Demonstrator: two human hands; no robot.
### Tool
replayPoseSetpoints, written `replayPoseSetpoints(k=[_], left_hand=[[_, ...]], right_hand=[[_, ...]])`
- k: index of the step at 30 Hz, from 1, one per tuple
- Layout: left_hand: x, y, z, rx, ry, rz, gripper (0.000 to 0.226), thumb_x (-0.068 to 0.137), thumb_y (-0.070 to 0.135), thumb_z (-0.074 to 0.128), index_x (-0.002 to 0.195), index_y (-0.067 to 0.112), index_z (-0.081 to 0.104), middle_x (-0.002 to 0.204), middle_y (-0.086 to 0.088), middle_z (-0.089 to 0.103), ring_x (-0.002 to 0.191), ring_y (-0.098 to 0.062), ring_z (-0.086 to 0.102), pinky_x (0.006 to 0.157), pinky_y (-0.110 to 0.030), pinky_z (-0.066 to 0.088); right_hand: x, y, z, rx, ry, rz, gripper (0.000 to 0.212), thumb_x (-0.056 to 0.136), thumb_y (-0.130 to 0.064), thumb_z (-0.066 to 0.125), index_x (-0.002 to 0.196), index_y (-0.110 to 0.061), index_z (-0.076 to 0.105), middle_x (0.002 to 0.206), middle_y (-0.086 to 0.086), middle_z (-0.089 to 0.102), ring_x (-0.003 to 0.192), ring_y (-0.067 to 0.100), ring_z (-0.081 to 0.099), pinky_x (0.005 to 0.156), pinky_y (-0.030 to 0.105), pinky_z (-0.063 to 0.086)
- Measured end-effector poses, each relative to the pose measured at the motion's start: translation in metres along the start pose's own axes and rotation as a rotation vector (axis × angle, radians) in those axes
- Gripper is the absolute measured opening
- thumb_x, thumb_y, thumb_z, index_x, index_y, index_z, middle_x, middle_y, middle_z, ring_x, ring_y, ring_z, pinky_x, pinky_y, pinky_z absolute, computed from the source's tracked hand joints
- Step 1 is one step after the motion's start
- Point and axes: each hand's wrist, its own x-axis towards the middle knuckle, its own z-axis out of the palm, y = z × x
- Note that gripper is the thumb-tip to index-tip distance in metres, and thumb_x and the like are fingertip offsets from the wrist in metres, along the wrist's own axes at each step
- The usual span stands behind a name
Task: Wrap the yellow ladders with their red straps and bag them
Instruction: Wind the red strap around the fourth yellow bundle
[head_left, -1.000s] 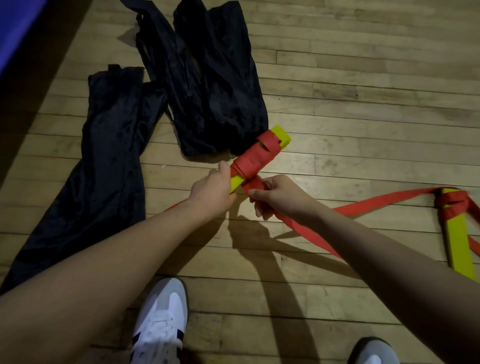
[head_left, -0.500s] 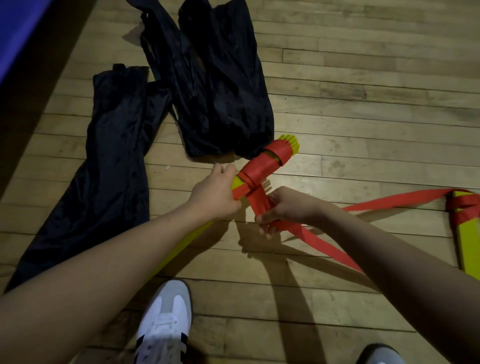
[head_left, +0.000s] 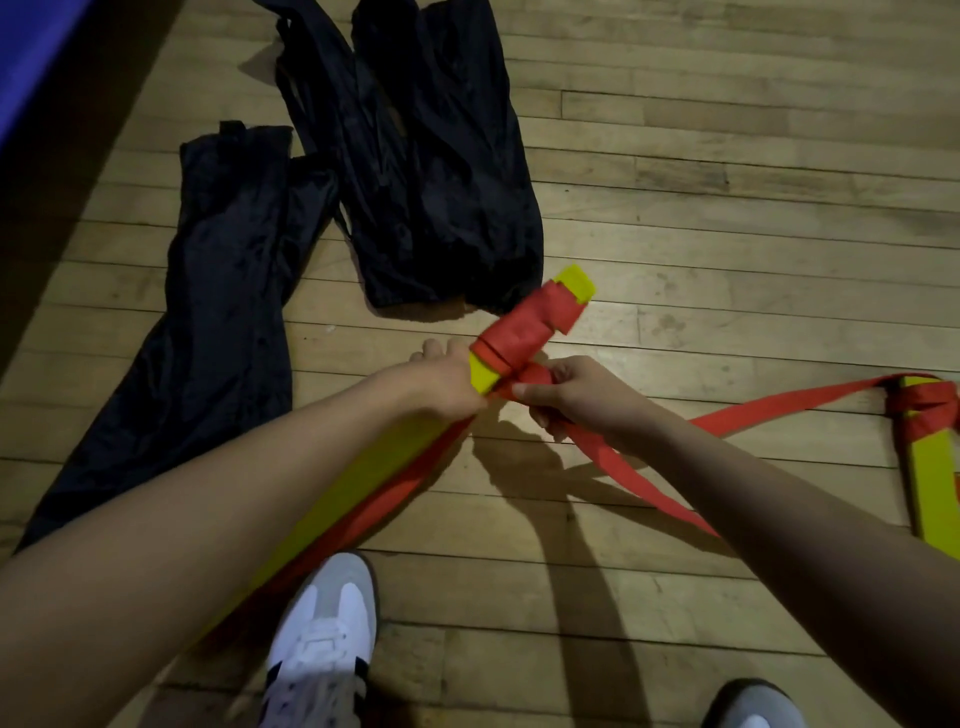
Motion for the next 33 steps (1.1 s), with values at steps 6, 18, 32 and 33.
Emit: replayPoseSetpoints(k=[6, 18, 32, 33], left_hand=[[-0.009, -0.004, 0.016, 0.059, 0.321, 0.190, 0.058, 0.077, 0.052, 0.069, 0.119, 0.016, 0.050, 0.106, -0.002, 0.039, 0.101, -0.024, 0.052, 0.073, -0.033, 0.042], [-0.010, -0.019, 0.024, -0.078, 0.414, 0.269, 0.039, 0.088, 0.036, 0.062, 0.104, 0.025, 0.029, 0.077, 0.007, 0.046, 0.074, -0.022, 0.055, 0.062, -0.032, 0.042], [-0.010, -0.009, 0.010, -0.177, 0.148, 0.195, 0.046, 0.089, 0.025, 0.057, 0.115, 0.015, 0.020, 0.080, -0.006, 0.052, 0.063, -0.021, 0.055, 0.055, -0.033, 0.046], [-0.009, -0.009, 0.009, -0.204, 0.081, 0.177, 0.042, 0.090, 0.022, 0.055, 0.111, 0.016, 0.019, 0.079, -0.007, 0.050, 0.060, -0.021, 0.053, 0.053, -0.032, 0.042]], right_hand=[[-0.001, 0.013, -0.003, 0.022, 0.062, 0.022, 0.030, 0.095, -0.015, 0.058, 0.093, 0.015, 0.059, 0.056, 0.007, 0.054, 0.052, 0.022, 0.046, 0.050, 0.031, 0.039], [-0.004, -0.007, 0.020, 0.019, 0.003, -0.034, 0.025, 0.099, -0.005, 0.046, 0.074, -0.007, 0.049, 0.059, 0.008, 0.049, 0.051, 0.016, 0.047, 0.050, 0.026, 0.041], [-0.005, -0.013, 0.001, -0.204, -0.155, -0.013, 0.021, 0.082, 0.002, 0.069, 0.096, -0.004, 0.055, 0.071, 0.007, 0.053, 0.053, 0.010, 0.055, 0.053, 0.022, 0.048], [-0.005, -0.011, 0.001, -0.203, -0.136, -0.006, 0.021, 0.083, 0.002, 0.068, 0.098, -0.001, 0.054, 0.072, 0.009, 0.054, 0.054, 0.011, 0.057, 0.055, 0.023, 0.049]])
